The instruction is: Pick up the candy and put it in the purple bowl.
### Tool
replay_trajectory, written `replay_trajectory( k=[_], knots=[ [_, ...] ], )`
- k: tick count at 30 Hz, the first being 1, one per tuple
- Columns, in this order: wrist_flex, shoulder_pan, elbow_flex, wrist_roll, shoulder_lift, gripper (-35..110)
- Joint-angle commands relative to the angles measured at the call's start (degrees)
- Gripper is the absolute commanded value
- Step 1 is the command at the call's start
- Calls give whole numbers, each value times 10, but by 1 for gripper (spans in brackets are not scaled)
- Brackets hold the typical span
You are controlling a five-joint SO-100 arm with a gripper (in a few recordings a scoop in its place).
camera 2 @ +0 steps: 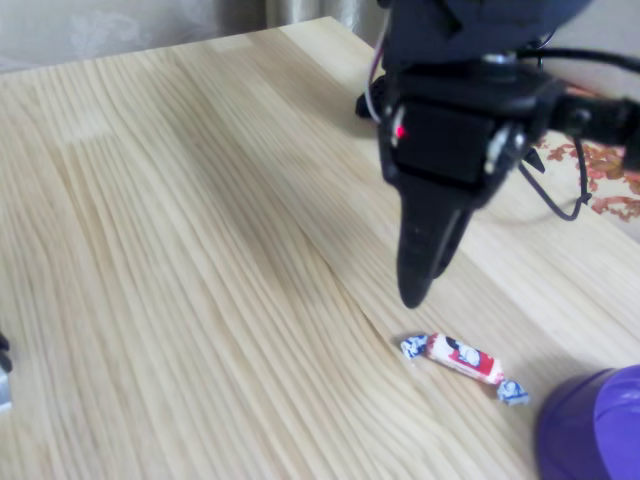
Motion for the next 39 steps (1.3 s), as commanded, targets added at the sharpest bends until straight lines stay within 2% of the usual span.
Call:
replay_trajectory(
  k=[1,12,34,39],
  knots=[
    [9,-33,-47,-17,18,16],
    [8,-72,-156,-54,-83,17],
    [-1,-58,-171,-44,-221,17],
    [-7,-53,-171,-35,-236,12]
  ],
)
